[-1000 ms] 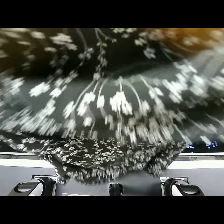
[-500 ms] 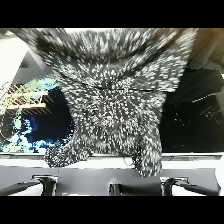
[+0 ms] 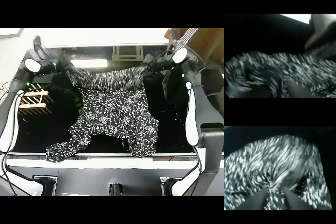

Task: Fold the clothes and pants, and hang the long-sleeved shirts on hangers.

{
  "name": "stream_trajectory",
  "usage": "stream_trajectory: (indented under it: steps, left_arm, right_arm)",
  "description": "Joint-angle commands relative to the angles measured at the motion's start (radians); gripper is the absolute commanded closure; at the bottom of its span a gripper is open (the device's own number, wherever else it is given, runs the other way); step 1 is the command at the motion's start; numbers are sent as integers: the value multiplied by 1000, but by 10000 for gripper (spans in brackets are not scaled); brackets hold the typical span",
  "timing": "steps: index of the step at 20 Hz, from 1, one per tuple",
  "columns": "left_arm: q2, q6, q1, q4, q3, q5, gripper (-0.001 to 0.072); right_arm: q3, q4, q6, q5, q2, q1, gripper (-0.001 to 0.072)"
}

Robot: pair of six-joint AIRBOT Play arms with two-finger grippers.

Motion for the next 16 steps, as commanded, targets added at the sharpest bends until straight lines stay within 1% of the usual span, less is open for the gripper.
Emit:
stream_trajectory:
  steps: [1,2,3,6,8,9,11,14,16]
  left_arm:
    - [-12,-114,0,0,0,-118,83]
    - [15,-124,14,1,0,-144,80]
    - [44,-126,31,0,0,-179,79]
    - [142,-134,89,48,-1,-364,78]
    - [230,-137,107,123,-58,-458,28]
    - [285,-136,114,139,-122,-470,28]
    - [418,-136,124,140,-322,-445,28]
    - [607,-132,125,127,-663,-372,29]
    - [678,-129,125,123,-822,-351,29]
  right_arm:
    - [-2,-2,-5,182,8,-31,117]
    - [-2,-2,-35,244,42,-57,55]
    - [-2,-15,-69,315,84,-91,40]
    - [-18,-95,-132,516,216,-210,35]
    - [-133,-67,-127,551,328,-307,17]
    - [-237,-56,-127,554,394,-346,12]
    - [-497,-55,-128,526,533,-381,8]
    - [-906,-37,-147,411,716,-381,8]
    - [-1113,12,-176,318,777,-381,8]
